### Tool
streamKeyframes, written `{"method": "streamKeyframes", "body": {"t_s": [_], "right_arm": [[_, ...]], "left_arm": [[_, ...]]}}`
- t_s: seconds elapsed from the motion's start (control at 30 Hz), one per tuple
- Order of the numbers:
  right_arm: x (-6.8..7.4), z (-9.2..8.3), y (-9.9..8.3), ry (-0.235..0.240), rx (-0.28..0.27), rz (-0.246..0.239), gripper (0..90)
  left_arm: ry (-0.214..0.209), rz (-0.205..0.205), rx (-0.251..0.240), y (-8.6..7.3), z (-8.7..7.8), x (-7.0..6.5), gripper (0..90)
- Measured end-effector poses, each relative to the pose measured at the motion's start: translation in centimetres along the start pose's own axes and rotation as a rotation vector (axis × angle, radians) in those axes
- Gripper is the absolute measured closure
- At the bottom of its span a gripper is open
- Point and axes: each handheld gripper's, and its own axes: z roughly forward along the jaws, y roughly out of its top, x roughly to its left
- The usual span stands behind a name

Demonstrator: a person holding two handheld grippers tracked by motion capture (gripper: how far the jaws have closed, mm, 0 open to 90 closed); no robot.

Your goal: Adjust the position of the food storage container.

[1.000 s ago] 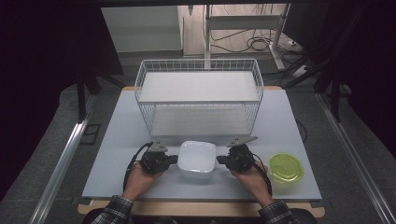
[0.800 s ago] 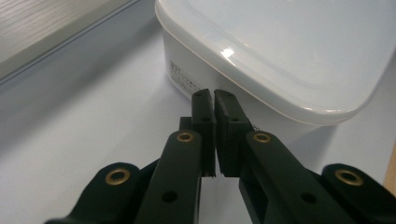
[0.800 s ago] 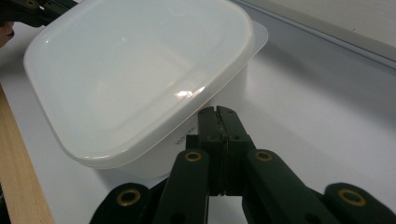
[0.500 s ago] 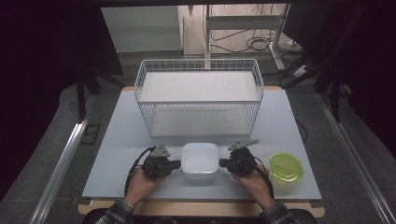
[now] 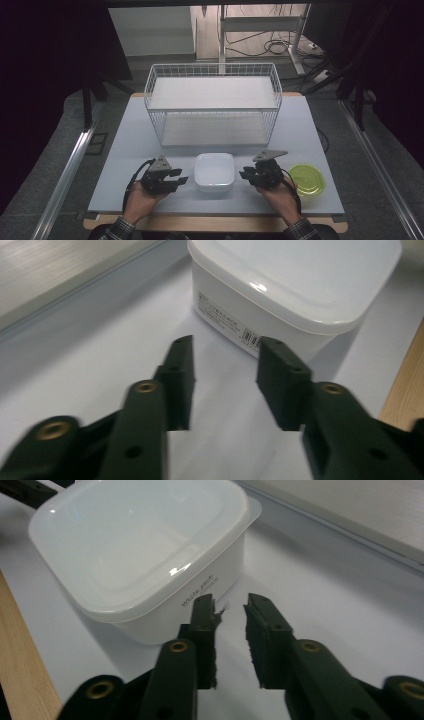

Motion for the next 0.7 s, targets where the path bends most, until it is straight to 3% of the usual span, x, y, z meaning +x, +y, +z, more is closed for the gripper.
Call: {"method": "streamKeyframes", "body": {"t_s": [0.17,0.33,0.5,0.6,0.7], "right_arm": [[0.4,-1.0,-0.1,-0.004,-0.035,-0.037,56.7],[0.5,-1.5,-0.2,0.001,-0.075,-0.045,40.0],[0.4,-1.5,-0.4,0.030,-0.103,-0.014,26.3],[0.5,-1.5,-0.4,0.032,-0.112,-0.022,21.8],[0.6,-1.4,-0.4,0.027,-0.114,-0.036,17.7]], "left_arm": [[0.017,0.018,-0.023,-0.4,-0.2,-0.2,33.2],[0.018,0.041,0.000,-0.9,-0.2,-0.3,19.2],[0.003,0.050,0.002,-1.2,-0.5,-0.3,17.3],[-0.025,0.039,-0.020,-1.2,-0.7,-0.2,15.0],[-0.015,0.046,-0.034,-1.2,-0.6,-0.1,11.8]]}}
